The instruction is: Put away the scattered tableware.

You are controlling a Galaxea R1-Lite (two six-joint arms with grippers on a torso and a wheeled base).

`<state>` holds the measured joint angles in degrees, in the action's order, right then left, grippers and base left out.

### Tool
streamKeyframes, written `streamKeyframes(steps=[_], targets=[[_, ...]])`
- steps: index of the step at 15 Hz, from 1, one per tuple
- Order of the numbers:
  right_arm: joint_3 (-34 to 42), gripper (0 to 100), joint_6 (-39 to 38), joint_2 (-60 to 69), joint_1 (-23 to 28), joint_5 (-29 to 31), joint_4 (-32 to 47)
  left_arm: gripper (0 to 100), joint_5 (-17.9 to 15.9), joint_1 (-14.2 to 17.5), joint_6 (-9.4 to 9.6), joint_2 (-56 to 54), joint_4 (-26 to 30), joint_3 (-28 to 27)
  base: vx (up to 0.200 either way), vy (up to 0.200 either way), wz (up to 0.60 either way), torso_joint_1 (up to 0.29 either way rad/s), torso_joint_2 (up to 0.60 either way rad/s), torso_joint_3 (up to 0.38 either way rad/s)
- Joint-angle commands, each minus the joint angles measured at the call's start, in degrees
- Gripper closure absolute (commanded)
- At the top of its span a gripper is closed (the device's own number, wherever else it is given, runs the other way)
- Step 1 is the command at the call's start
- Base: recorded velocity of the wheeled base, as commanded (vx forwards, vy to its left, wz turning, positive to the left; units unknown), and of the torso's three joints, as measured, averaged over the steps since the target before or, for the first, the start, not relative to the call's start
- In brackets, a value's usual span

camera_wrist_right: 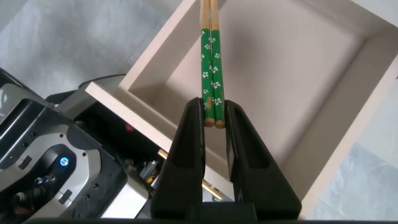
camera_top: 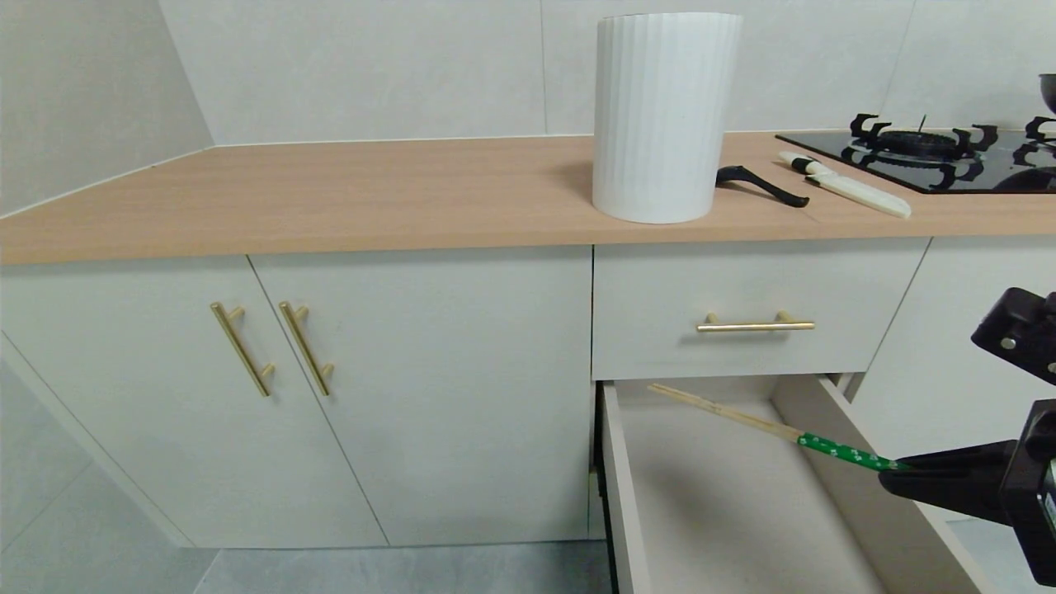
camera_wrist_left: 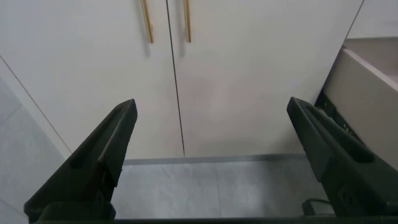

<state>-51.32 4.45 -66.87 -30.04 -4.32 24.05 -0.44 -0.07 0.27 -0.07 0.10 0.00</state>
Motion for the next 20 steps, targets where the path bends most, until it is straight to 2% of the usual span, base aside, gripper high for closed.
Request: streamKeyframes(steps=[1, 3, 5, 7, 11, 16, 20], targets=[[-0.09, 100, 0.03, -0.72, 0.07, 0.27, -0.06, 0, 0.0, -0.01, 0.0, 0.07, -0.01, 0.0, 0.0, 0.0, 0.0, 0.0, 0.0, 0.0], [-0.09, 100, 0.03, -1.6, 0.07, 1.59, -0.06, 0, 0.0, -0.01, 0.0, 0.07, -0.01, 0.0, 0.0, 0.0, 0.0, 0.0, 0.0, 0.0], [-0.18, 100, -0.14, -6.08, 0.07, 5.72, 0.03, 0, 0.0, -0.01, 0.0, 0.07, -0.01, 0.0, 0.0, 0.0, 0.0, 0.0, 0.0, 0.0], [-0.88, 100, -0.49, -10.04, 0.07, 6.51, -0.15, 0, 0.0, -0.01, 0.0, 0.07, -0.01, -0.09, 0.0, 0.0, 0.0, 0.0, 0.0, 0.0], [-3.17, 100, -11.22, -24.28, -0.55, 7.04, -5.51, 0, 0.0, -0.01, 0.0, 0.07, -0.01, 0.0, 0.0, 0.0, 0.0, 0.0, 0.0, 0.0], [-5.72, 100, -22.91, -36.23, -3.71, 11.87, -12.98, 0, 0.0, -0.1, 0.0, 0.07, -0.01, 0.0, 0.0, 0.0, 0.0, 0.0, 0.0, 0.0], [-5.54, 100, -28.88, -49.33, -4.59, 18.55, -25.63, 0, 0.0, -0.01, 0.0, 0.07, -0.01, 0.0, 0.0, 0.0, 0.0, 0.0, 0.0, 0.0]])
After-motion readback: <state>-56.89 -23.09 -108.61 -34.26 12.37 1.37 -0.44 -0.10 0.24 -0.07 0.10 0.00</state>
